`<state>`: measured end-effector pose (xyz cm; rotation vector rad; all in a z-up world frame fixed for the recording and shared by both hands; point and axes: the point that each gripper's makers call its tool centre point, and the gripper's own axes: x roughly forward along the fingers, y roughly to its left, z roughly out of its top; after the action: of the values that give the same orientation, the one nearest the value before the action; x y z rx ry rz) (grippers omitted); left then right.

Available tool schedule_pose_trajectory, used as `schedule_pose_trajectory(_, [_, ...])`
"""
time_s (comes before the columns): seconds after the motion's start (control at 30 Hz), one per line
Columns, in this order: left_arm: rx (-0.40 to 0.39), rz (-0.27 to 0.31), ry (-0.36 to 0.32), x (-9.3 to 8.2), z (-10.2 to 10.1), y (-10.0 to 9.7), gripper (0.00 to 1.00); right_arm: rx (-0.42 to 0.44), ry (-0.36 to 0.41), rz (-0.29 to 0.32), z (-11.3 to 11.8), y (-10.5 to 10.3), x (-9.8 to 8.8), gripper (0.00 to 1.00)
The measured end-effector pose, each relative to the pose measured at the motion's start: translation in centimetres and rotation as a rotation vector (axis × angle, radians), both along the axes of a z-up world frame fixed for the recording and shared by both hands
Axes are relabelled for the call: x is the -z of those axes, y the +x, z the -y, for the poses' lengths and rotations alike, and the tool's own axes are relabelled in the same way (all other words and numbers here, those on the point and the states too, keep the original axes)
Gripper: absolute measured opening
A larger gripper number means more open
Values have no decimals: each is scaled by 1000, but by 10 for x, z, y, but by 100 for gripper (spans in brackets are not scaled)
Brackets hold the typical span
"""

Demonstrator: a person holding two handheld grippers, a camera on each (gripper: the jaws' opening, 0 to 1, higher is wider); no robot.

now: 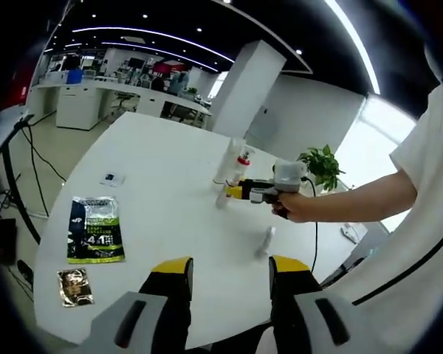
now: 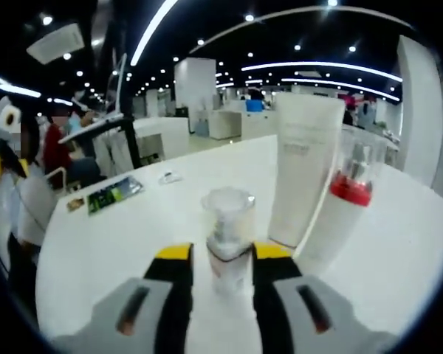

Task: Arrange the skincare products in the storage area until every visible bottle or jar stands upright without overlapping.

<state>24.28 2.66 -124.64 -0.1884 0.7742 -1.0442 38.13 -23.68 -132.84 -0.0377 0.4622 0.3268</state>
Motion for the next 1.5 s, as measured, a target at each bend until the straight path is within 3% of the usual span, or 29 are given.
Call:
schedule_pose_trajectory(0.13, [-7, -2, 0, 0, -2, 0, 42, 57, -14, -92, 11, 2, 19, 28])
schedule_pose_trajectory(0.23, [-25, -4, -1, 0, -7, 2, 42, 66, 23, -96, 9, 6, 21, 28])
schedule_pose_trajectory(0.37, [-43, -10, 1, 2, -12, 4, 42, 51, 2, -106, 3, 5, 23, 23])
schedule_pose_trajectory(0.57, [-44, -15, 0, 4, -12, 5, 42, 54, -25, -101, 4, 9, 23, 23])
schedule_pose_trajectory(0.8, [-42, -19, 2, 5, -12, 5, 42, 76, -62, -100, 14, 16, 22, 22])
schedule_pose_trajectory(1.1, [-53, -19, 8, 5, -17, 5, 41, 129, -49, -114, 28, 24, 24, 23])
schedule_pose_trajectory(1.5, [-48, -17, 6, 5, -16, 2, 41, 162, -12, -171, 24, 12, 29, 24])
